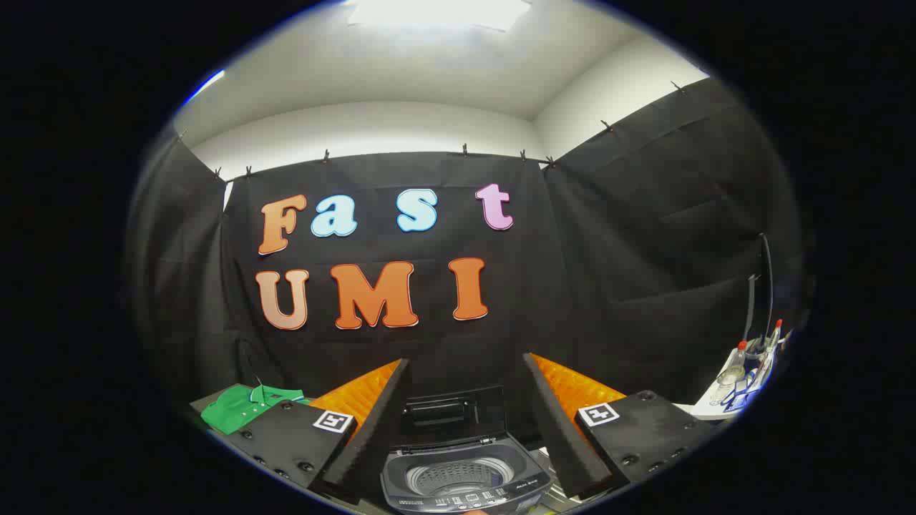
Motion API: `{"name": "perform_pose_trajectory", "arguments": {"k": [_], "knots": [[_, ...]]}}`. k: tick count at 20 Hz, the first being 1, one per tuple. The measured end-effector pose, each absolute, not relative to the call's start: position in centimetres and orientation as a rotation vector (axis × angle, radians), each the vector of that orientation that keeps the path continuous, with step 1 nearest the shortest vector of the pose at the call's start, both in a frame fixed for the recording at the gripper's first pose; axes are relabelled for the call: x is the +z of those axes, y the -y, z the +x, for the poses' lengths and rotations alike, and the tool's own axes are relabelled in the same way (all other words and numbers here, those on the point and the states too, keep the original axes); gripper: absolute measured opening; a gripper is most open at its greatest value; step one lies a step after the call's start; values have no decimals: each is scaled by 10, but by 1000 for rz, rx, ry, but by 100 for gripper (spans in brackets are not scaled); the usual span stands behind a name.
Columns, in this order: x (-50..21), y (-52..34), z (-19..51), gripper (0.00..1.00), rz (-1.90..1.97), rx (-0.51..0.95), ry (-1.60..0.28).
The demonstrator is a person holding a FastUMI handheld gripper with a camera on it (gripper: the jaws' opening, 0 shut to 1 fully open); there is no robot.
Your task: Put the clothes into the washing machine and then close the washing machine lid.
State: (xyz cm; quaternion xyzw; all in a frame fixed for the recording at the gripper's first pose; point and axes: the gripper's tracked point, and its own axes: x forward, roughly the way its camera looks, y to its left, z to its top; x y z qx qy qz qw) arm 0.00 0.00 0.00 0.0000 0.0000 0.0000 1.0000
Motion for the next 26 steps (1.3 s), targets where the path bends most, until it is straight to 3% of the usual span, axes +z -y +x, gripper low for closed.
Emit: {"name": "perform_pose_trajectory", "arguments": {"k": [26], "knots": [[-1, -31, 13, 98, 73, 13, -31]]}}
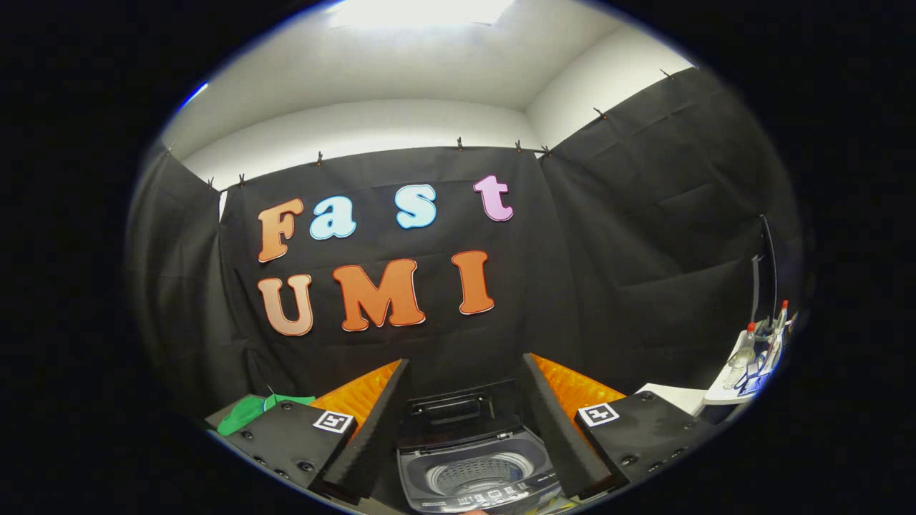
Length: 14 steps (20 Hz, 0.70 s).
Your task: Put the clothes into the washing machine and then close the washing machine lid.
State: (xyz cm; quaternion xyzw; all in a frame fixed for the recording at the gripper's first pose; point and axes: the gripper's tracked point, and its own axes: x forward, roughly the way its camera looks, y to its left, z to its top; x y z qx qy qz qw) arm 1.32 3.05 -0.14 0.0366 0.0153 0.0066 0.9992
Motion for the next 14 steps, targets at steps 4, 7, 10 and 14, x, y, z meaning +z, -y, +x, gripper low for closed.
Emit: {"name": "perform_pose_trajectory", "arguments": {"k": [4, 7, 10, 14], "knots": [[7, -80, 38, 98, 70, 86, -31], [5, -145, 58, 98, 91, 188, -54], [-11, -223, 70, 98, 110, 311, -95], [-54, -325, 68, 98, 123, 484, -200]]}}
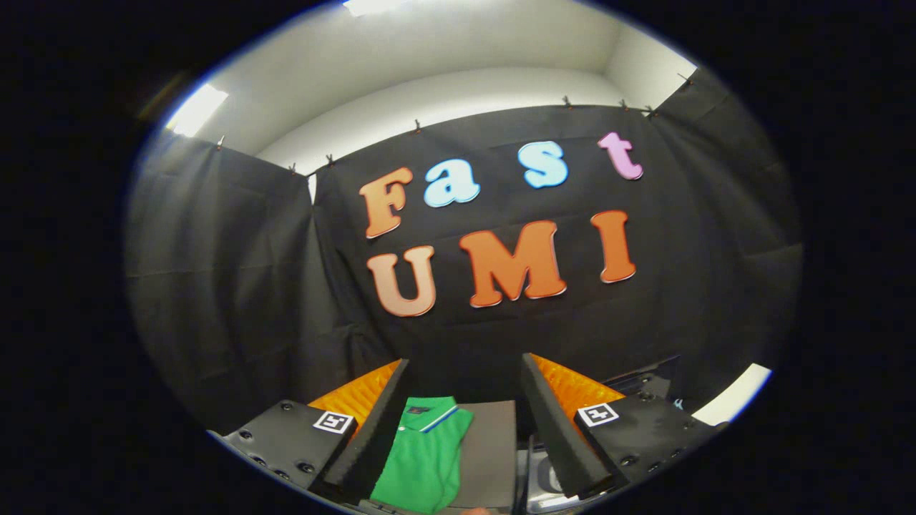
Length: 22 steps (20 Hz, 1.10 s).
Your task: Put the clothes into the washing machine and then close the washing machine lid.
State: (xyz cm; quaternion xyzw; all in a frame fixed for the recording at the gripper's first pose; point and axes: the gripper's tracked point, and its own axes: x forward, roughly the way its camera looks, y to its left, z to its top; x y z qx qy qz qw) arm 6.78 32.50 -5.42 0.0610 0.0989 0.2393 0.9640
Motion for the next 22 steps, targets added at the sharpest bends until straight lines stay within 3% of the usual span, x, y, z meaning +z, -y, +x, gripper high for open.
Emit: {"name": "perform_pose_trajectory", "arguments": {"k": [3, 9, 22], "knots": [[-94, -389, 58, 98, 117, 560, -307], [-176, -465, 46, 98, 70, 579, -530], [-283, -472, 45, 99, -25, 492, -774]]}}
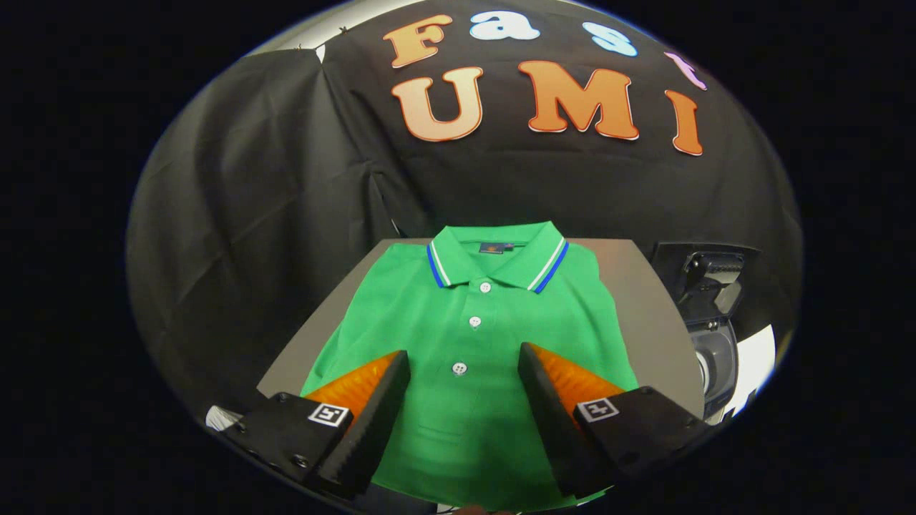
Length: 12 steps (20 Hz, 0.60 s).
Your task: Put the clothes into the washing machine and then close the washing machine lid.
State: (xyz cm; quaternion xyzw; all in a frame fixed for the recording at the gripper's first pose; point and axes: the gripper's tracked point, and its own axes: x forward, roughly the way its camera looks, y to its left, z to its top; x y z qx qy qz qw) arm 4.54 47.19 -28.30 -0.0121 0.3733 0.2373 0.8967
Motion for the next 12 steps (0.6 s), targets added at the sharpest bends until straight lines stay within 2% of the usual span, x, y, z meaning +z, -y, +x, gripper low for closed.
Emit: {"name": "perform_pose_trajectory", "arguments": {"k": [5, 8, 10, 12], "knots": [[-287, -467, 39, 97, -89, 566, -743], [-286, -465, 37, 78, -121, 623, -719], [-289, -469, 34, 76, -130, 685, -797], [-287, -472, 34, 46, -80, 728, -819]]}}
